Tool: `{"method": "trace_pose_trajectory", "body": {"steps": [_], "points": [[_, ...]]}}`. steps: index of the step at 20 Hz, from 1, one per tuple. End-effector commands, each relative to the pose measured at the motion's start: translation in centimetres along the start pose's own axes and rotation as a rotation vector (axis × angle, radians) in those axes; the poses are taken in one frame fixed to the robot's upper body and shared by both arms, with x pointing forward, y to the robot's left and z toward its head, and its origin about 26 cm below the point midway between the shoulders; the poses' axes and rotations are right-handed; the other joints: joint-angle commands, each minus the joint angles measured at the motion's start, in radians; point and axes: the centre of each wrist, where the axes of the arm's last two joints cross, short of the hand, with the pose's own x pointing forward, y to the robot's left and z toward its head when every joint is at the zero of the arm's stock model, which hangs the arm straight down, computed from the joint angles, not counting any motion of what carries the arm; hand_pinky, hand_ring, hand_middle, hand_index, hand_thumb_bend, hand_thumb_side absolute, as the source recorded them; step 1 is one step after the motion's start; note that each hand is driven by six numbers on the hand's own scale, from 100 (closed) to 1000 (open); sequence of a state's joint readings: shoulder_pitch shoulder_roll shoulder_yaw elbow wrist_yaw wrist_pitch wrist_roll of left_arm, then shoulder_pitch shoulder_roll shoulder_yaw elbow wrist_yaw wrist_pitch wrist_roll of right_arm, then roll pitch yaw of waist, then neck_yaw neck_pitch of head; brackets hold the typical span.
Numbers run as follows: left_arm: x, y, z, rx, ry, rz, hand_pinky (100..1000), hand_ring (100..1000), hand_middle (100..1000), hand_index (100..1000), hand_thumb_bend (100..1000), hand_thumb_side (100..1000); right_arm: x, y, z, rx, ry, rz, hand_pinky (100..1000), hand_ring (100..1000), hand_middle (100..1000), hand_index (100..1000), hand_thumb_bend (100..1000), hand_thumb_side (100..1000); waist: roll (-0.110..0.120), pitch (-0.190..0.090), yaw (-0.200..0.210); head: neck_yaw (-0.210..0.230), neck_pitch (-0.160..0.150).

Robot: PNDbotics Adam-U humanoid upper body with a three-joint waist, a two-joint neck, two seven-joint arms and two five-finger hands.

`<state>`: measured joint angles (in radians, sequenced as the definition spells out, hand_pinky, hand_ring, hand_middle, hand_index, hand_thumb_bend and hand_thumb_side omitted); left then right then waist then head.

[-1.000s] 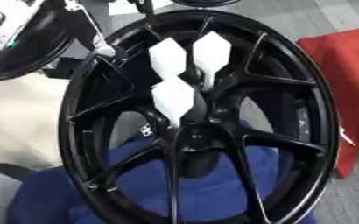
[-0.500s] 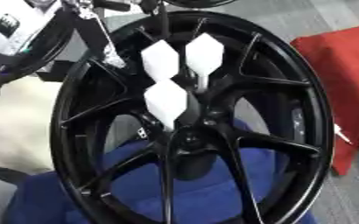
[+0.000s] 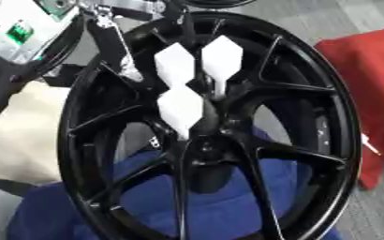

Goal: Pull the pin out of the wheel hub.

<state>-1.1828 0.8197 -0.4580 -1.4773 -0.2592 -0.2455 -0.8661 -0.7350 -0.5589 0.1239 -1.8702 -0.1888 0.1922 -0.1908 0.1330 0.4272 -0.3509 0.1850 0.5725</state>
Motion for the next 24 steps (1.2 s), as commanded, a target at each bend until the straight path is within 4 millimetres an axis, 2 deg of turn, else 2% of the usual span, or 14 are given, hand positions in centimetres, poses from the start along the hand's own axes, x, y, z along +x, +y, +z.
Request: {"method": "trace_pose_trajectory", "body": {"steps": [1,7,16,21,24], "points": [[0.1,0.66,0.6,-0.036,-0.013,-0.041,884,872,795,820,510,100,0.69,-0.42,-0.35,-0.02,-0.026,0.002,729,573,624,738,100,755,-0.006,-0.022,-0.003,0.005,-0.008],[0.02,0.55,0.4,-0.038,-0.013,-0.024,859,841,747,800,437,100,0.46,-0.38,-0.28,-0.037,-0.016,-0.006,729,572,622,738,100,756,-0.004,-0.023,-0.006,0.008,-0.006],[-0.04,0.7,0.46,-0.037,0.003,-0.009,839,818,723,770,324,100,0.21,-0.31,-0.19,-0.057,-0.003,-0.011,728,570,620,738,100,759,-0.001,-0.025,-0.005,0.007,-0.006],[0.06,0.83,0.39,-0.04,0.009,-0.01,836,817,727,774,320,100,0.0,-0.23,-0.12,-0.062,0.005,-0.015,729,570,619,737,100,759,0.0,-0.027,-0.002,0.008,-0.005],[0.08,0.83,0.26,-0.047,0.015,-0.01,849,835,770,792,387,100,-0.16,-0.2,-0.07,-0.066,0.011,-0.015,729,569,618,737,100,760,0.0,-0.028,0.0,0.007,-0.005]]}}
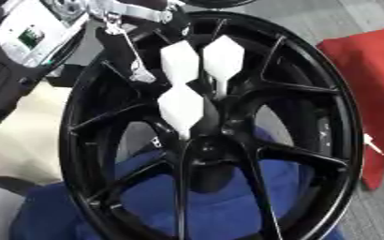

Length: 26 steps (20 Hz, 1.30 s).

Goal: Pull the pin out of the wheel hub.

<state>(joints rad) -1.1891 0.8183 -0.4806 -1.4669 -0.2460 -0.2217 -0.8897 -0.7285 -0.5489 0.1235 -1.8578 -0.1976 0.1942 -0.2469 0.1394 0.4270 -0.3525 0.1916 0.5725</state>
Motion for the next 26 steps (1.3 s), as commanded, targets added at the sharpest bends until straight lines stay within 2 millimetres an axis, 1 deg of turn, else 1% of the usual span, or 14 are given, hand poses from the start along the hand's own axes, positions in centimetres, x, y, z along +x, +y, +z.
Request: {"method": "trace_pose_trajectory", "body": {"steps": [1,3,5,6,10,15,18,22,26], "points": [[0.1,1.1,0.8,-0.007,0.013,-0.039,849,838,775,794,394,100,0.3,-0.3,-0.2,-0.01,-0.01,0.001,729,569,618,737,100,760,-0.006,-0.028,0.002,0.0,-0.005],[0.2,1.2,0.8,-0.008,0.02,-0.044,867,859,793,810,461,100,0.2,-0.4,-0.1,-0.013,-0.006,0.004,728,568,617,736,100,762,-0.005,-0.028,0.003,-0.001,-0.005],[0.2,1.4,0.9,-0.006,0.025,-0.053,871,865,803,814,475,100,0.1,-0.4,-0.1,-0.015,-0.001,0.005,728,568,617,736,100,762,-0.004,-0.029,0.005,-0.002,-0.006],[0.2,1.5,1.0,-0.004,0.029,-0.059,876,872,811,820,503,100,0.0,-0.4,0.0,-0.016,0.002,0.006,728,566,615,736,100,763,-0.004,-0.031,0.006,-0.003,-0.006],[0.3,2.0,1.3,0.008,0.03,-0.076,874,874,808,825,514,100,-0.2,-0.4,0.1,-0.017,0.009,0.005,728,565,615,735,100,765,-0.002,-0.034,0.008,-0.003,-0.009],[0.5,2.1,1.2,0.013,0.012,-0.071,854,853,767,807,468,100,-0.4,-0.4,0.2,-0.021,0.014,0.0,728,565,615,735,100,767,0.0,-0.037,0.008,-0.002,-0.011],[0.6,2.3,1.2,0.018,0.004,-0.065,836,833,731,792,411,100,-0.5,-0.4,0.2,-0.022,0.02,0.001,728,565,615,735,100,765,0.001,-0.039,0.009,-0.002,-0.01],[0.9,2.4,1.2,0.023,-0.013,-0.052,823,820,717,783,389,100,-0.6,-0.4,0.2,-0.036,0.028,0.001,728,564,615,734,100,765,0.002,-0.041,0.01,-0.003,-0.01],[1.2,2.3,0.9,0.019,-0.035,-0.031,814,798,691,748,359,100,-0.8,-0.4,0.3,-0.065,0.04,-0.002,728,564,615,733,100,764,0.003,-0.041,0.011,-0.002,-0.009]]}}
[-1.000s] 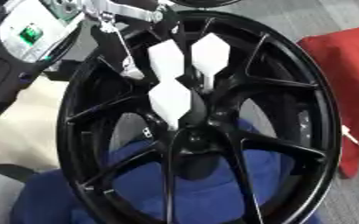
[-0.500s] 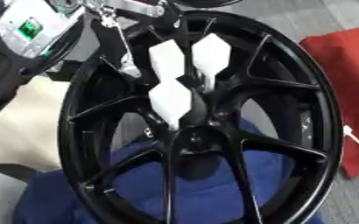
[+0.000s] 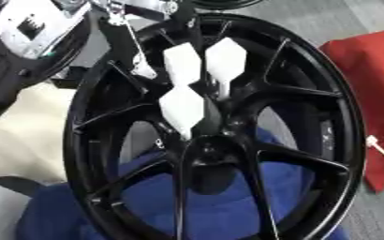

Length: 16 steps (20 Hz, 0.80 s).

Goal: Pull the pin out of the wheel hub.

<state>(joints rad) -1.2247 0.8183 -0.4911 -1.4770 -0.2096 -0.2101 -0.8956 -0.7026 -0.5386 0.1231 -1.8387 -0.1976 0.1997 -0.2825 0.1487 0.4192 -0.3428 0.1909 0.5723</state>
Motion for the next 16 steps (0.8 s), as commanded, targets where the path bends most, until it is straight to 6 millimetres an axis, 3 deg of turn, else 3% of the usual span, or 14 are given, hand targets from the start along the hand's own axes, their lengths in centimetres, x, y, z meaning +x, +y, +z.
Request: {"method": "trace_pose_trajectory", "body": {"steps": [1,6,9,11,16], "points": [[0.4,0.9,0.8,0.0,-0.007,-0.017,811,791,685,743,354,100,0.3,-0.5,-0.3,-0.033,-0.006,-0.002,728,564,615,733,100,765,-0.006,-0.034,0.001,-0.001,-0.009],[0.5,0.5,0.5,-0.01,-0.018,-0.001,790,729,585,643,300,100,0.2,-0.5,-0.3,-0.049,0.008,0.001,727,563,614,733,100,769,-0.005,-0.034,0.0,-0.001,-0.009],[0.7,0.8,0.6,-0.005,-0.016,0.001,754,620,471,518,228,100,0.3,-0.5,-0.3,-0.056,0.011,-0.001,727,563,614,735,100,768,-0.005,-0.036,0.001,-0.001,-0.009],[0.7,1.0,0.9,0.005,-0.011,0.007,711,539,373,420,132,100,0.2,-0.4,-0.2,-0.06,0.012,-0.005,727,564,615,738,100,772,-0.005,-0.038,0.002,0.0,-0.008],[0.5,1.9,2.0,0.057,-0.004,0.044,658,496,319,365,100,100,0.0,-0.3,-0.1,-0.063,0.022,-0.008,728,565,616,740,100,780,-0.006,-0.041,0.004,-0.003,-0.009]]}}
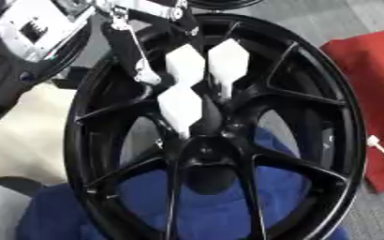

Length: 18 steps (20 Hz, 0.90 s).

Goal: Pull the pin out of the wheel hub.

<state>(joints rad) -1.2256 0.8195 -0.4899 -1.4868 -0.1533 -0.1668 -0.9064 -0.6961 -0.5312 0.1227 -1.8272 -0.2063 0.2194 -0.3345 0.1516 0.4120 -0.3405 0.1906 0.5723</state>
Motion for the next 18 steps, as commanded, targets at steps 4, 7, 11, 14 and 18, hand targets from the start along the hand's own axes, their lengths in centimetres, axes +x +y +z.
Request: {"method": "trace_pose_trajectory", "body": {"steps": [4,7,11,14,18], "points": [[0.1,2.7,3.2,0.109,0.021,0.013,623,479,296,345,100,100,0.5,-0.3,-0.2,-0.009,-0.018,-0.001,729,566,617,740,100,786,-0.011,-0.039,0.004,-0.005,-0.005],[-0.3,3.6,4.6,0.163,0.034,0.039,583,458,256,304,108,100,0.4,-0.3,-0.1,-0.011,-0.018,-0.002,729,566,617,740,100,792,-0.012,-0.041,0.008,-0.008,-0.005],[-1.2,4.6,7.1,0.268,0.066,0.083,562,447,230,272,151,100,0.5,-0.5,-0.1,-0.013,-0.021,0.005,729,566,617,739,100,795,-0.014,-0.044,0.015,-0.015,0.0],[-2.3,5.0,10.0,0.39,0.116,0.119,568,448,230,272,134,100,0.5,-0.8,-0.1,-0.015,-0.022,0.016,729,565,616,738,100,796,-0.015,-0.048,0.027,-0.023,0.011],[-4.5,4.5,16.2,0.619,0.23,0.19,581,453,235,277,100,100,0.7,-1.5,-0.1,-0.025,-0.03,0.046,728,566,617,738,100,793,-0.019,-0.056,0.056,-0.049,0.03]]}}
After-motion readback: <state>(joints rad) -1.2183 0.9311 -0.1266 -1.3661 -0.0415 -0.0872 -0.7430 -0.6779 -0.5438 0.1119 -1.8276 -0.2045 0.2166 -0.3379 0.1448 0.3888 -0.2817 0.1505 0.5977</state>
